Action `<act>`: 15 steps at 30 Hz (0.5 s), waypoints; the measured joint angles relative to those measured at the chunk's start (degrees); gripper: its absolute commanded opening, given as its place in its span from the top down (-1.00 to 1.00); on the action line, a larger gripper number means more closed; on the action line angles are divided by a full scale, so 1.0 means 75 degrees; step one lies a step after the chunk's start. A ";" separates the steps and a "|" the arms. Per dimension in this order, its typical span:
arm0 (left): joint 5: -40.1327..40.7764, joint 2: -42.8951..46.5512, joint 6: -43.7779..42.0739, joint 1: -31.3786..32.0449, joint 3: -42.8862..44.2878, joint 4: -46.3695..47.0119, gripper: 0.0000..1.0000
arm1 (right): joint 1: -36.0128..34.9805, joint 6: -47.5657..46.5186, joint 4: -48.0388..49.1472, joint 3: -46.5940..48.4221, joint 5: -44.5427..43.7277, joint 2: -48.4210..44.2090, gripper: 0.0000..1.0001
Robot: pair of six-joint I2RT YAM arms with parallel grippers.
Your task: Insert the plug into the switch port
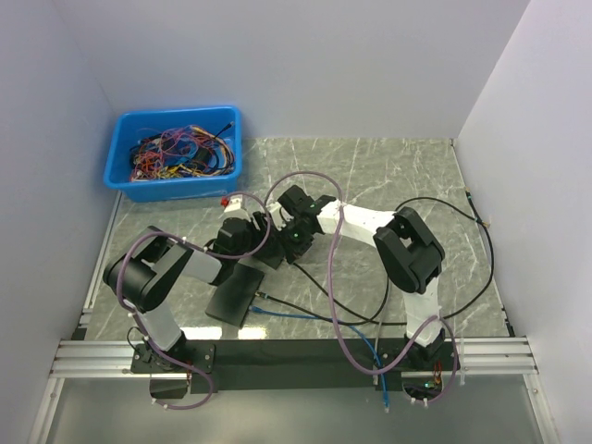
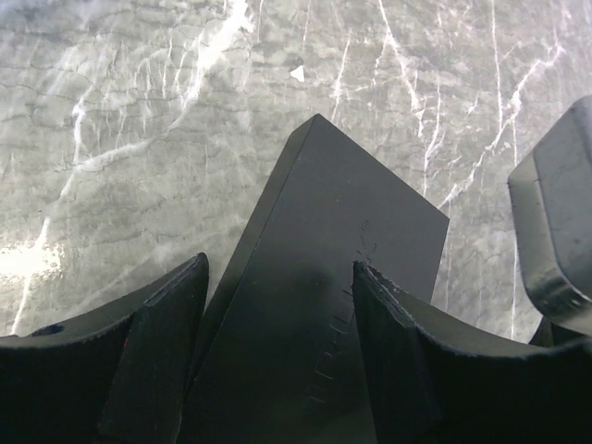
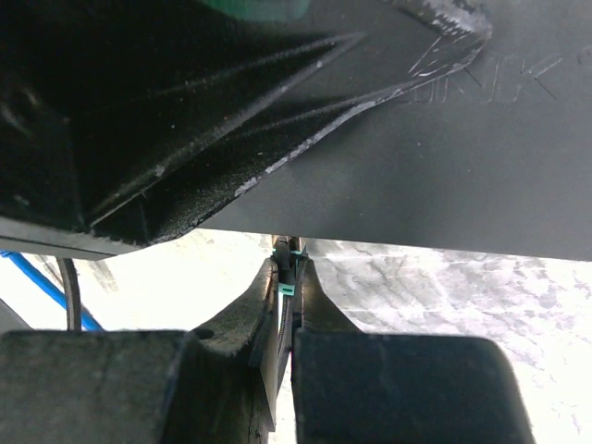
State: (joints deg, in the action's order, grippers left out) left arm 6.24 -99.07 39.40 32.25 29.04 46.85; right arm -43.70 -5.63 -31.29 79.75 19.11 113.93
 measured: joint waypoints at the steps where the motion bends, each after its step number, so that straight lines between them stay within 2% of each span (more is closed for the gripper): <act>1: 0.0003 0.0038 0.0006 0.0000 0.0020 -0.0090 -0.39 | 0.0003 0.0003 0.0006 0.0000 -0.0009 0.0000 0.91; 2: 0.0026 0.0087 0.0009 0.0000 0.0050 -0.0219 -0.39 | 0.0009 0.0003 0.0035 -0.0006 -0.0023 -0.0003 0.85; 3: 0.0058 0.0128 0.0012 0.0000 0.0070 -0.0332 -0.40 | 0.0012 -0.0003 0.0082 -0.0015 -0.0038 -0.0006 0.69; 5: 0.0149 0.0245 0.0006 0.0020 0.0137 -0.0647 -0.43 | 0.0012 0.0044 0.0286 -0.0154 -0.0087 -0.0079 0.57; 6: 0.0216 0.0303 0.0000 0.0052 0.0181 -0.0836 -0.43 | 0.0012 0.0079 0.0402 -0.0251 -0.0125 -0.0128 0.39; 8: 0.0297 0.0417 0.0137 0.0117 0.0338 -0.1311 -0.46 | 0.0012 0.0306 0.1078 -0.0568 -0.0236 -0.0271 0.20; 9: 0.0364 0.0466 0.0076 0.0154 0.0425 -0.1571 -0.47 | 0.0015 0.0364 0.1274 -0.0708 -0.0318 -0.0356 0.00; 11: 0.0449 0.0554 -0.0029 0.0213 0.0632 -0.2090 -0.50 | -0.0020 0.0510 0.1679 -0.1090 -0.0472 -0.0647 -0.15; 12: 0.0469 0.0609 -0.0050 0.0239 0.0711 -0.2349 -0.51 | -0.0067 0.0603 0.1935 -0.1317 -0.0513 -0.0848 -0.66; 13: 0.0463 0.0685 -0.0076 0.0291 0.0775 -0.2591 -0.54 | -0.0140 0.0761 0.2209 -0.1472 -0.0618 -0.1049 -0.85; 15: 0.0425 0.0880 -0.0055 0.0425 0.0839 -0.3121 -0.56 | -0.0303 0.0833 0.2836 -0.1760 -0.0778 -0.1437 -0.86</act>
State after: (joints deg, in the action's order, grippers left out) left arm 9.43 -92.47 38.98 35.44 35.33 23.44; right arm -45.98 0.62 -10.02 66.54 13.28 103.15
